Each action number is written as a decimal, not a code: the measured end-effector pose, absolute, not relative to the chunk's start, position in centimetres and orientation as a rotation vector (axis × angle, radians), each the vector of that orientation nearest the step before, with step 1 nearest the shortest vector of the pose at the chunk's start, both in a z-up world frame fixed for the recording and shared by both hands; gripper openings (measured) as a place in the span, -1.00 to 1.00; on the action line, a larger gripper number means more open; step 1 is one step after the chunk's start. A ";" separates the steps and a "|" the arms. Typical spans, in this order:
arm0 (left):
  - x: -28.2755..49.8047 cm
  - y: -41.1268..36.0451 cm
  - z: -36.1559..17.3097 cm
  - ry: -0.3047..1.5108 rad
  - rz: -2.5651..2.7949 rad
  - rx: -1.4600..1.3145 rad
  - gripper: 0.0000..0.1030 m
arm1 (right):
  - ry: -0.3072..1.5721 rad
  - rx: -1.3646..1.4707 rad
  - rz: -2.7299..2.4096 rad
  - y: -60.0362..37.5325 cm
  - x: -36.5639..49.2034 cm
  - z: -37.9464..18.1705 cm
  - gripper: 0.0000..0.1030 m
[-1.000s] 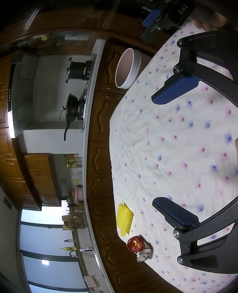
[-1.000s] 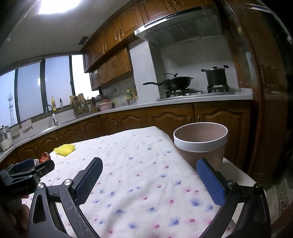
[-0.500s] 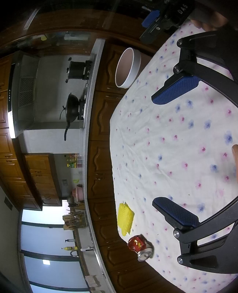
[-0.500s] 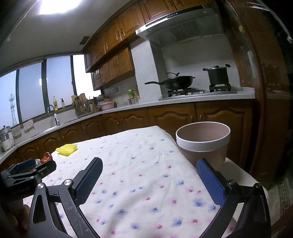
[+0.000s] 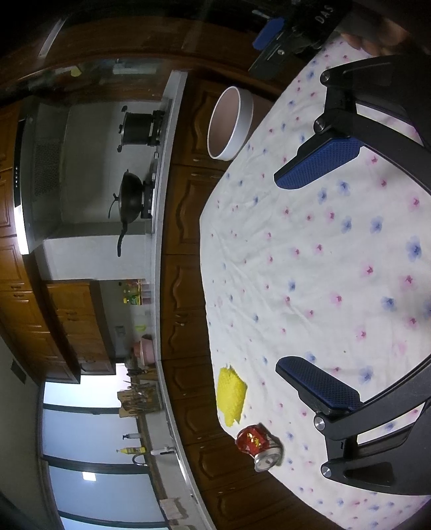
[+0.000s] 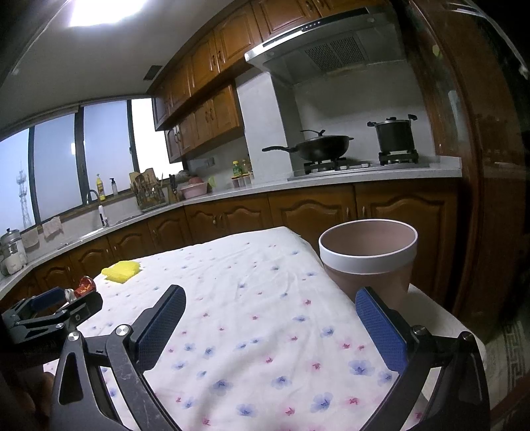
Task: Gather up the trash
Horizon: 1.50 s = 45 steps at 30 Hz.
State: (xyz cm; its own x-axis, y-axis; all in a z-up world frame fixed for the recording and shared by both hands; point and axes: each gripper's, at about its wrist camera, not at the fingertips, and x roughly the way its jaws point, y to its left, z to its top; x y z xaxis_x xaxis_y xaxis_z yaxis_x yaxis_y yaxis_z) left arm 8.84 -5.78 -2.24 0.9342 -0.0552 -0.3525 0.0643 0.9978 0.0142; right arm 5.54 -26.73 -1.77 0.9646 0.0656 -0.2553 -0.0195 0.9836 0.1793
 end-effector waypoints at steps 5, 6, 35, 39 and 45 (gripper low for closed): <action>8.9 -5.5 -2.4 0.364 -0.066 0.021 1.00 | 0.264 0.177 0.043 -26.7 5.5 -1.7 1.00; 8.9 -5.6 -2.3 0.364 -0.064 0.023 1.00 | 0.264 0.177 0.043 -26.7 5.5 -1.7 1.00; 9.2 -5.4 -2.5 0.370 -0.070 0.024 1.00 | 0.278 0.175 0.049 -26.0 5.6 -1.3 1.00; 9.2 -5.4 -2.5 0.370 -0.070 0.024 1.00 | 0.281 0.175 0.051 -25.6 5.5 -1.4 1.00; 9.1 -5.4 -2.6 0.372 -0.071 0.025 1.00 | 0.289 0.176 0.050 -25.3 5.4 -1.6 1.00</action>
